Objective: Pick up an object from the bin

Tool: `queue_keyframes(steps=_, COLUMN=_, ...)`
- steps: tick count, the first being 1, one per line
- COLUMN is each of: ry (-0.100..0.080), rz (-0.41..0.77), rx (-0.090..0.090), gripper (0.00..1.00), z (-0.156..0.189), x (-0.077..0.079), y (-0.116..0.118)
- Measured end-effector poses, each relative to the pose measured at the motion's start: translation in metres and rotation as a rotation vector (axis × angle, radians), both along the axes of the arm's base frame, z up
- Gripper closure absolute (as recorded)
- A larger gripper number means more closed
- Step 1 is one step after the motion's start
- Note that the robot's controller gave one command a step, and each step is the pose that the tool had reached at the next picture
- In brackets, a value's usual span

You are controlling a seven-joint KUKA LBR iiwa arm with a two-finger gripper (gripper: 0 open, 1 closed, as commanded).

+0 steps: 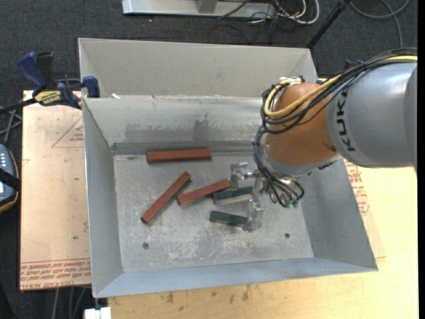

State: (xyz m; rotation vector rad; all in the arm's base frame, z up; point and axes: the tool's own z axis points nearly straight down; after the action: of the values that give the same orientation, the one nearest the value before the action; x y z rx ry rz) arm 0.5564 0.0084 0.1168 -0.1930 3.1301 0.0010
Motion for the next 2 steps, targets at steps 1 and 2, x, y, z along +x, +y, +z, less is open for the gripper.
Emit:
queue_keyframes(steps=1, ry=-0.004, rz=0.14, rx=0.0, gripper=1.0, z=-0.0382, x=0.0225, y=-0.0211)
queue_keyframes(steps=2, ry=-0.004, rz=0.139, rx=0.001, gripper=1.0, z=-0.0382, x=0.0225, y=-0.0211)
